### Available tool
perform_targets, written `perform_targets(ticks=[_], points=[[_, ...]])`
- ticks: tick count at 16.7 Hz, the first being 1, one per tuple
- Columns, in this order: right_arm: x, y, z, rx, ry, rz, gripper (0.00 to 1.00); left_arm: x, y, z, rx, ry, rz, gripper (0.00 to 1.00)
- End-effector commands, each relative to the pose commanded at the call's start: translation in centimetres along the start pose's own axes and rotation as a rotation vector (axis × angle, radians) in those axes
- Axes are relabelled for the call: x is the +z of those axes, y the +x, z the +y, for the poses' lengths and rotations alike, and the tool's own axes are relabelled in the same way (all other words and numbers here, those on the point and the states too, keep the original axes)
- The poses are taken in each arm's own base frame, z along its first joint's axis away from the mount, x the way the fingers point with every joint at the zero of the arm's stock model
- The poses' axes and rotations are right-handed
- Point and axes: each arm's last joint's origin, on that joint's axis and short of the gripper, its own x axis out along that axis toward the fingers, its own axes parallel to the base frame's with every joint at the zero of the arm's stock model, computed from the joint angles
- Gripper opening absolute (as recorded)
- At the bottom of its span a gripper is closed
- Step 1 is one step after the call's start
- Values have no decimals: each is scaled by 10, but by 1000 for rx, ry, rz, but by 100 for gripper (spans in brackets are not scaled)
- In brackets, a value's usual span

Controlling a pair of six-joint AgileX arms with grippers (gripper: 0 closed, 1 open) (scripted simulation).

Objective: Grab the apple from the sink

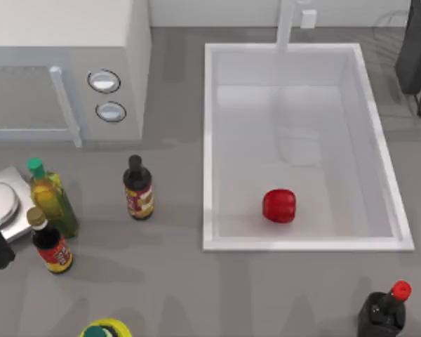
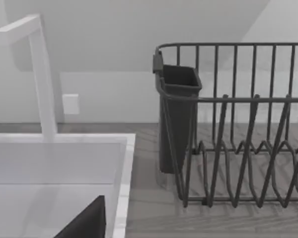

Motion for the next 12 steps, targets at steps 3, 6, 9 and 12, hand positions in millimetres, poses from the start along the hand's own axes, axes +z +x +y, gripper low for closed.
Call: perform_targets(ticks=[3, 6, 9, 12], points=[[17, 2, 3, 23, 26, 71, 100, 0, 0, 0, 0, 0, 0, 100], [44, 11, 8, 58, 70, 200, 100, 0, 0, 0, 0, 0, 0, 100], [75, 32, 18, 93, 117, 376, 100, 0, 0, 0, 0, 0, 0, 100], [102, 70, 36, 116, 153, 588, 100, 0, 0, 0, 0, 0, 0, 100]])
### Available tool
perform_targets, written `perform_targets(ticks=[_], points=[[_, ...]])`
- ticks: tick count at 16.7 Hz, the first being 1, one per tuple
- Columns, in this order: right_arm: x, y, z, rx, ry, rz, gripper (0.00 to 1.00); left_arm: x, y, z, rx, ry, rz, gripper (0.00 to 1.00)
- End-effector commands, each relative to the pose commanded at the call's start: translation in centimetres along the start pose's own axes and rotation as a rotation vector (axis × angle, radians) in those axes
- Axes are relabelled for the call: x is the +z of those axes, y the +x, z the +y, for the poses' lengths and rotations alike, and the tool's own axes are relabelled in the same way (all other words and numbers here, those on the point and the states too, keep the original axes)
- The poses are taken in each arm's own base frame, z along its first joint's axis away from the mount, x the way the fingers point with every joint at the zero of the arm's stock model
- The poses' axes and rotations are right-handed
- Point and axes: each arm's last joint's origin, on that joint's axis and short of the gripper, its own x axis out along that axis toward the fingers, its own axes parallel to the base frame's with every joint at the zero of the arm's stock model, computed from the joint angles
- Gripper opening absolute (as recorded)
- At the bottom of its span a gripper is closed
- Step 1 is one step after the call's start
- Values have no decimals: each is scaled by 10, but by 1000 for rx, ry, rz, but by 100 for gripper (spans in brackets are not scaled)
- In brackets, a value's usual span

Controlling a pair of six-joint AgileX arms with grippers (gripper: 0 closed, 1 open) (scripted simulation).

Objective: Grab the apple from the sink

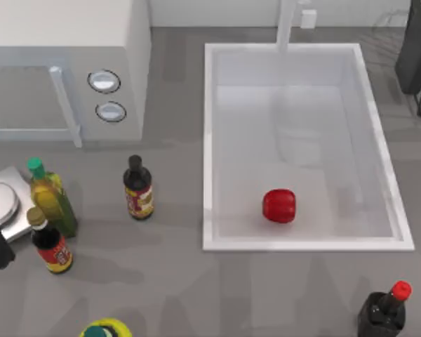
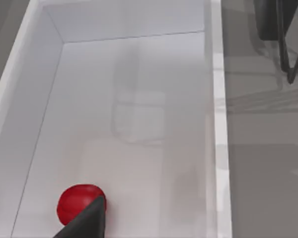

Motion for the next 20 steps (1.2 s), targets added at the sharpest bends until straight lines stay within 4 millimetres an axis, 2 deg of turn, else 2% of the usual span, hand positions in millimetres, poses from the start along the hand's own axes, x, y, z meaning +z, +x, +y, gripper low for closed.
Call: perform_targets(ticks=[4, 6, 8, 11, 14, 17, 20], points=[[45, 55, 35, -11, 34, 299, 100, 0, 0, 0, 0, 0, 0, 100], [58, 91, 57, -32, 38, 442, 100, 0, 0, 0, 0, 0, 0, 100], [62, 129, 79, -60, 35, 572, 100, 0, 0, 0, 0, 0, 0, 100], [54, 184, 111, -109, 21, 737, 100, 0, 0, 0, 0, 0, 0, 100], [36, 226, 136, -158, 2, 860, 100, 0, 0, 0, 0, 0, 0, 100], [18, 253, 151, -196, -13, 938, 100, 0, 0, 0, 0, 0, 0, 100], [12, 260, 155, -208, -17, 960, 100, 0, 0, 0, 0, 0, 0, 100]])
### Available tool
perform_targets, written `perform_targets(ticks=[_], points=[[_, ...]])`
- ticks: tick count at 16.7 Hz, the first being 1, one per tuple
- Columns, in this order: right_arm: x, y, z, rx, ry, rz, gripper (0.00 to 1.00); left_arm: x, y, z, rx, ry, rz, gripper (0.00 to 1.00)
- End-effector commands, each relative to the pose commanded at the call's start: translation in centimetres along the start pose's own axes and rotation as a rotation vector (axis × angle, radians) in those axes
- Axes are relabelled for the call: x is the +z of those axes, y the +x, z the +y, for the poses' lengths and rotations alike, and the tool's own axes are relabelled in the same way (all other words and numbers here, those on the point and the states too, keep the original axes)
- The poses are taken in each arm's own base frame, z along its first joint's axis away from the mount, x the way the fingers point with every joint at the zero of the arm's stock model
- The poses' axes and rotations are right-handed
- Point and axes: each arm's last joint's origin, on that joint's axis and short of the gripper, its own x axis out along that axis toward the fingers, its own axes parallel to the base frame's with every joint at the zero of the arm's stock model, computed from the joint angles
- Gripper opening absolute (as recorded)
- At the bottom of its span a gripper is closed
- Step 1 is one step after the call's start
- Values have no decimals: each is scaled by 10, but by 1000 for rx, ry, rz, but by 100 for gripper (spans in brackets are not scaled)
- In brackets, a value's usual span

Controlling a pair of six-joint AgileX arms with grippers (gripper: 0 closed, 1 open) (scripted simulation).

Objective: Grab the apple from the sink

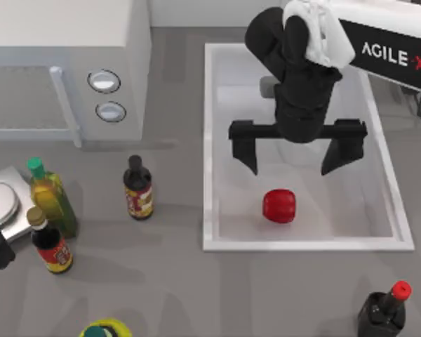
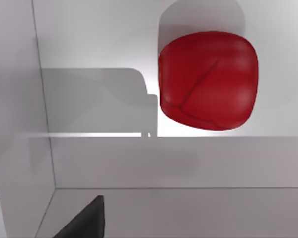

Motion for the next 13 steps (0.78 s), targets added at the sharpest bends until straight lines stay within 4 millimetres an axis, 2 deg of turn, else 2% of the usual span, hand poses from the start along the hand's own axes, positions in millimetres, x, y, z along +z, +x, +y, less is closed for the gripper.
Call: perform_targets(ticks=[4, 6, 9, 13], points=[[1, 0, -2, 1, 4, 0, 100, 0, 0, 0, 0, 0, 0, 100], [2, 7, -2, -1, 4, 3, 100, 0, 0, 0, 0, 0, 0, 100], [5, 43, 1, -3, 3, 6, 100, 0, 0, 0, 0, 0, 0, 100], [7, 112, 3, 11, 1, -19, 100, 0, 0, 0, 0, 0, 0, 100]])
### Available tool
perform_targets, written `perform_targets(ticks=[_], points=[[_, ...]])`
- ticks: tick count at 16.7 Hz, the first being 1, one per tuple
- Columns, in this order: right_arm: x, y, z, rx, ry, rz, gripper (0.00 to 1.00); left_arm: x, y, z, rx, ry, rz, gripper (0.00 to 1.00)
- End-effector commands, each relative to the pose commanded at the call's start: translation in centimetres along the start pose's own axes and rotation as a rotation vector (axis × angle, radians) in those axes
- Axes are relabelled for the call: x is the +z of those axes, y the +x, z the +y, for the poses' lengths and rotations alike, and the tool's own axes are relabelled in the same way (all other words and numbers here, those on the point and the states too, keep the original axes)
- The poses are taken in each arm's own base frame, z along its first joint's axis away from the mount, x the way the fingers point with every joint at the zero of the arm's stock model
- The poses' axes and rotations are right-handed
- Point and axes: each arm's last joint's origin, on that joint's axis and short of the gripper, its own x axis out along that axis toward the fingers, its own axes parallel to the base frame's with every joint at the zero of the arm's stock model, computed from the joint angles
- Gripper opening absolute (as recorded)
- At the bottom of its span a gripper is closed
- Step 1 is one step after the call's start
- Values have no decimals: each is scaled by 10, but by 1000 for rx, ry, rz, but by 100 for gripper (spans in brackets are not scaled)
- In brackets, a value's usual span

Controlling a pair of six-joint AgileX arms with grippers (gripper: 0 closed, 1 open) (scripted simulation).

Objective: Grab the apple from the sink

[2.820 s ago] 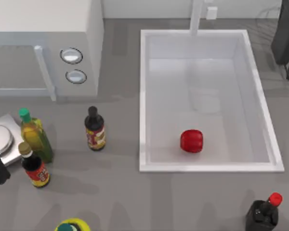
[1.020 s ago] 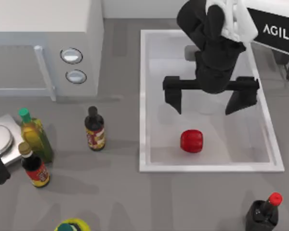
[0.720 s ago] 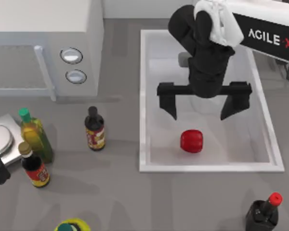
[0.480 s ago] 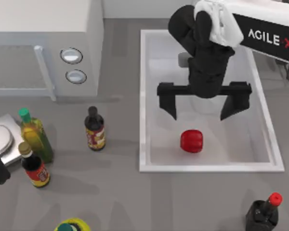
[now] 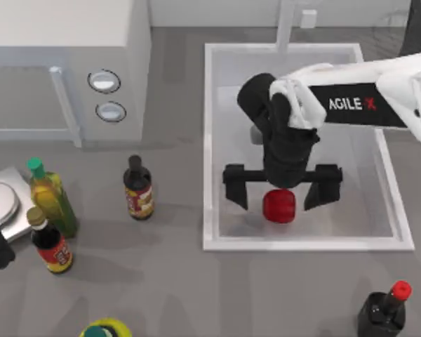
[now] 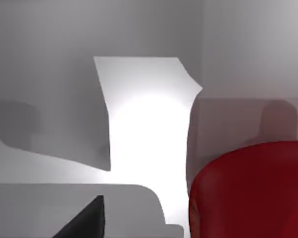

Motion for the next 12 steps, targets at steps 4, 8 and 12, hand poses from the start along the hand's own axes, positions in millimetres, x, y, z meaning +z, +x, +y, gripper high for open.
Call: perform_targets(ticks=[4, 8, 12], points=[[-8, 41, -3, -11, -1, 19, 100, 0, 0, 0, 0, 0, 0, 100], [-8, 41, -4, -11, -1, 19, 100, 0, 0, 0, 0, 0, 0, 100], [-8, 41, -4, -11, -1, 19, 70, 0, 0, 0, 0, 0, 0, 100]])
